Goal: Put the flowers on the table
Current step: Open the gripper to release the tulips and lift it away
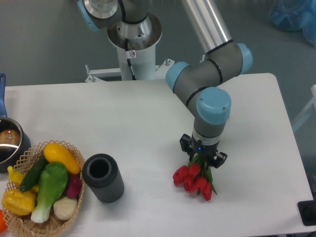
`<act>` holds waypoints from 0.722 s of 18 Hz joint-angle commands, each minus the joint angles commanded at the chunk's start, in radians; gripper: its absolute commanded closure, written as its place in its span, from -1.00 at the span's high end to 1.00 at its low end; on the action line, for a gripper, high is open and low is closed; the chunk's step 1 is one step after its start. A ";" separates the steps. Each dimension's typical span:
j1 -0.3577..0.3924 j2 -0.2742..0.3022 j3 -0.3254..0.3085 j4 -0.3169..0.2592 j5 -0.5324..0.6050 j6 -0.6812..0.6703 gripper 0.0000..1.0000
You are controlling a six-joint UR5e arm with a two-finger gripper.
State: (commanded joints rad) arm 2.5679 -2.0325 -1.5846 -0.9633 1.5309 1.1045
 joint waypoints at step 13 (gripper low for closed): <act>0.130 0.000 0.018 0.087 0.024 0.169 1.00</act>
State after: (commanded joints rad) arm 2.6982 -2.0325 -1.5662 -0.8759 1.5554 1.2731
